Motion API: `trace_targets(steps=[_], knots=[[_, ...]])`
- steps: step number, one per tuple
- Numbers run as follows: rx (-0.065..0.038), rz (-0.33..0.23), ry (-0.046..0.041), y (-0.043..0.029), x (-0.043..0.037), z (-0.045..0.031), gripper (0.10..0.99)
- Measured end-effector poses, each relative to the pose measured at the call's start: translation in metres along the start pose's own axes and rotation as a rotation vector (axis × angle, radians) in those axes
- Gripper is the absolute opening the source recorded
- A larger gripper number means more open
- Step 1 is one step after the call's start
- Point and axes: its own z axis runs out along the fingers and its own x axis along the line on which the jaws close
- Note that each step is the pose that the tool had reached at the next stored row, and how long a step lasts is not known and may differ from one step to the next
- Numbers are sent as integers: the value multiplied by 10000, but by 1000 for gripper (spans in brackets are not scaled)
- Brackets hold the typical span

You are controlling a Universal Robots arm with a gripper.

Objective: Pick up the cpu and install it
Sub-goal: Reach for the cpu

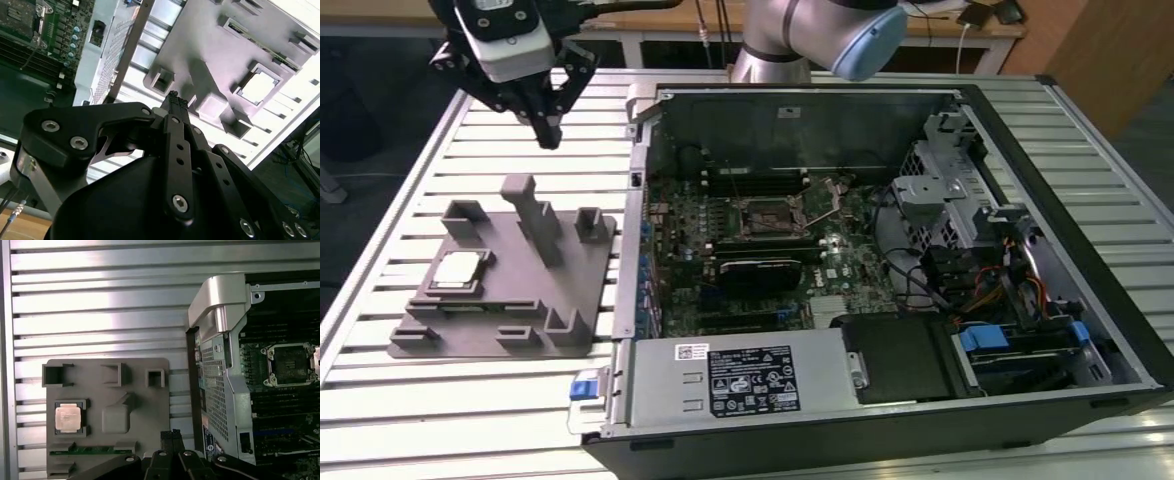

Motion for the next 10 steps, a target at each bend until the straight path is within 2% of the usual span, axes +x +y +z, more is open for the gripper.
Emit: trace_targets(steps=[10], knots=[[0,5,-1,-29,160,66,106]])
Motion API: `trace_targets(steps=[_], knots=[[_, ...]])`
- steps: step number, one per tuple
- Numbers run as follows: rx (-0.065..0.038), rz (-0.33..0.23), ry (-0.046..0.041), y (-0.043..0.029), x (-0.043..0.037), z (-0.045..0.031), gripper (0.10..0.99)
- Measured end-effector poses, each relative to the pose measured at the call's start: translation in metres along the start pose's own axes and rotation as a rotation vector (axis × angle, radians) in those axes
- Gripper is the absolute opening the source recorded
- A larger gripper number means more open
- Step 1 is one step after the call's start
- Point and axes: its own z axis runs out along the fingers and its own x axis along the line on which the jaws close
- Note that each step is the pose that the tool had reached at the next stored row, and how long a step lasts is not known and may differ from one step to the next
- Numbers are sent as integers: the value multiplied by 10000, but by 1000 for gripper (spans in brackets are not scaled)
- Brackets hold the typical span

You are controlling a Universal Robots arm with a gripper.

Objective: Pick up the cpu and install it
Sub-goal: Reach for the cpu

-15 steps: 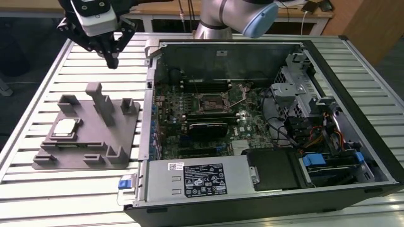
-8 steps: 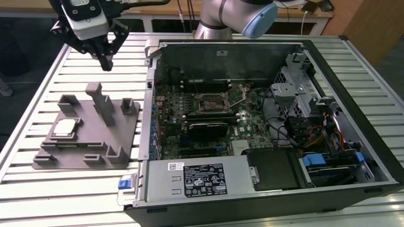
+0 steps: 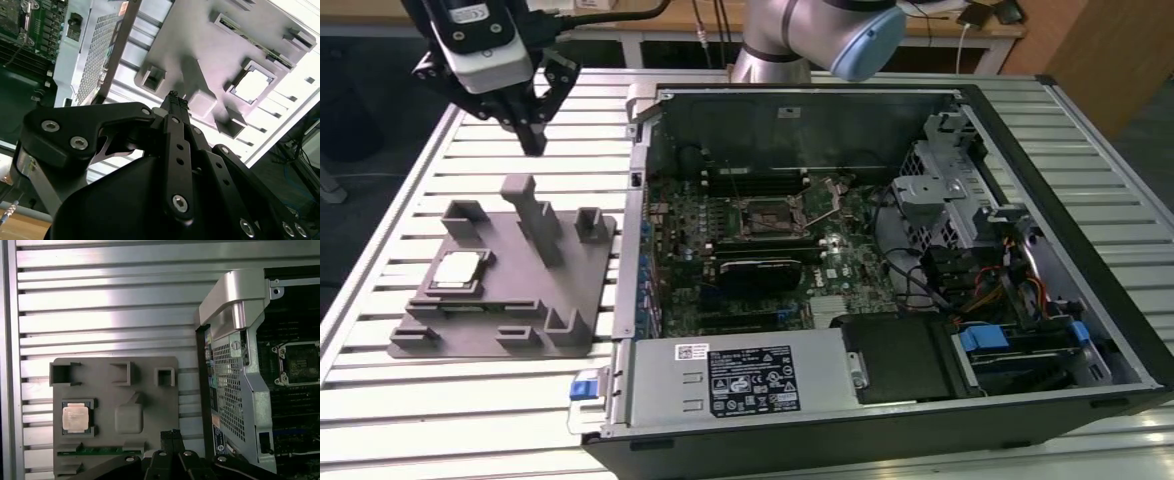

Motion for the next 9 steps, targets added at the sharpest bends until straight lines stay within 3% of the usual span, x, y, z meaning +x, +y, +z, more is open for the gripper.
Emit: trace_targets(steps=[9], knots=[[0,8,0,-25,149,57,106]])
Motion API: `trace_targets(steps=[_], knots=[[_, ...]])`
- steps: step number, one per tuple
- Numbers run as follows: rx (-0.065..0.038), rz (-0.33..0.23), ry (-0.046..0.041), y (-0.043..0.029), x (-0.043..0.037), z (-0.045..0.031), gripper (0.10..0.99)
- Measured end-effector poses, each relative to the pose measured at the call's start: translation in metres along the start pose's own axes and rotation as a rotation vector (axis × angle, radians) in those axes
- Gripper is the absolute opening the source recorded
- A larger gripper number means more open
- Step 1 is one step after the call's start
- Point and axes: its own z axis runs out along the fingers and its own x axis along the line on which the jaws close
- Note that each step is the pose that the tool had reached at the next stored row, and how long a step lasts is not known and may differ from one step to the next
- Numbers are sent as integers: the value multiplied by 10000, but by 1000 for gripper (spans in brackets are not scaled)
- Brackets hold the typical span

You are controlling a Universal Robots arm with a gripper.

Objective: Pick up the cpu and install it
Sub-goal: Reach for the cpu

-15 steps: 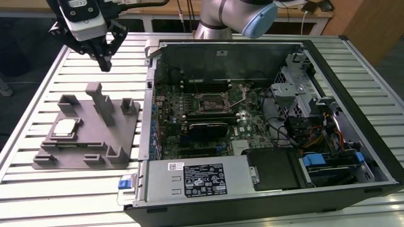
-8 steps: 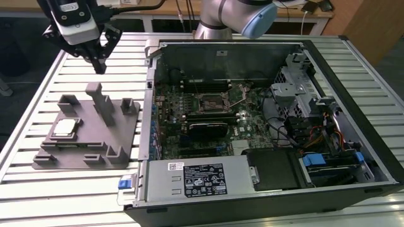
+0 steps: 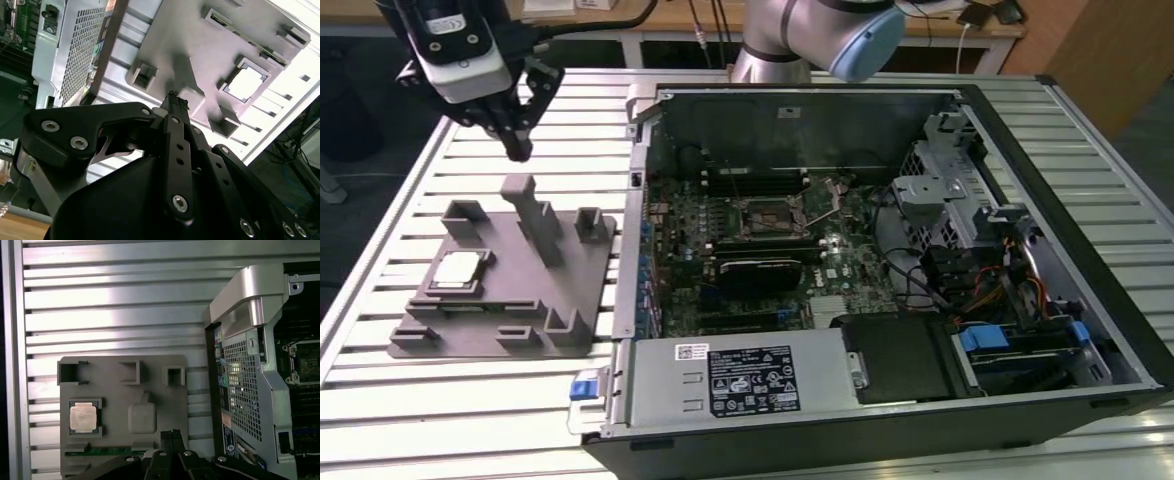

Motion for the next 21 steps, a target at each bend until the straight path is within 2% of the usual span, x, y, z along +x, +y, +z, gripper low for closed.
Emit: trace_targets(steps=[21], knots=[[1,31,-1,-45,347,118,106]])
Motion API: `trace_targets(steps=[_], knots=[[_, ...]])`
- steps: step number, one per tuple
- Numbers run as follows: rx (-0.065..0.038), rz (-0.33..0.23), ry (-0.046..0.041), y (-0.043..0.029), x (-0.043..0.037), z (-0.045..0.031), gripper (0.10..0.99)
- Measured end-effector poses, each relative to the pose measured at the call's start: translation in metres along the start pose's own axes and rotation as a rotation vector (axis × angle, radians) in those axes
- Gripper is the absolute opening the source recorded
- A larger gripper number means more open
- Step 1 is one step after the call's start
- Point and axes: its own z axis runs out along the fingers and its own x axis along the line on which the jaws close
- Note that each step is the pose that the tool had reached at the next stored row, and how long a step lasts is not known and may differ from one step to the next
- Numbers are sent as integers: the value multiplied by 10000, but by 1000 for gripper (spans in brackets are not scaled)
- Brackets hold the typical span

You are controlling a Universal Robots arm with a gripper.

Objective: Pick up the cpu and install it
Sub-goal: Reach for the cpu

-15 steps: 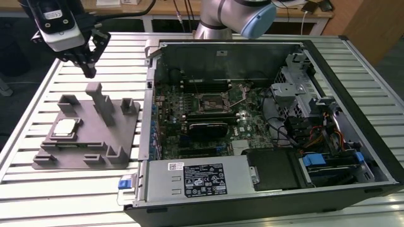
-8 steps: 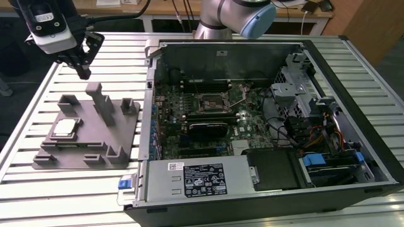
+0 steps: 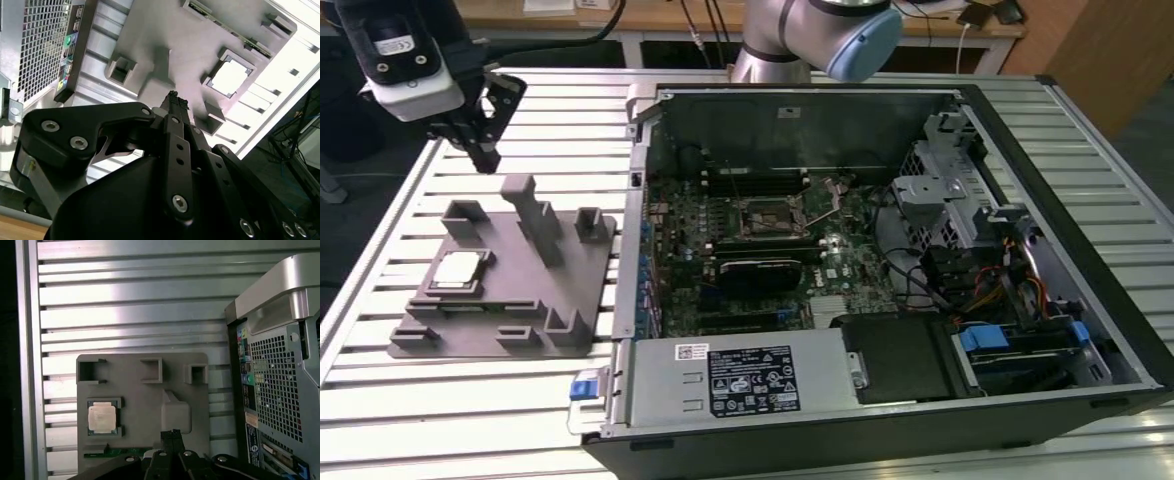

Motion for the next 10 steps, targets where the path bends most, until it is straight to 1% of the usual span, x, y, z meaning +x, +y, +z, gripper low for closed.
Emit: trace_targets(steps=[10], knots=[[0,11,-1,-55,141,89,106]])
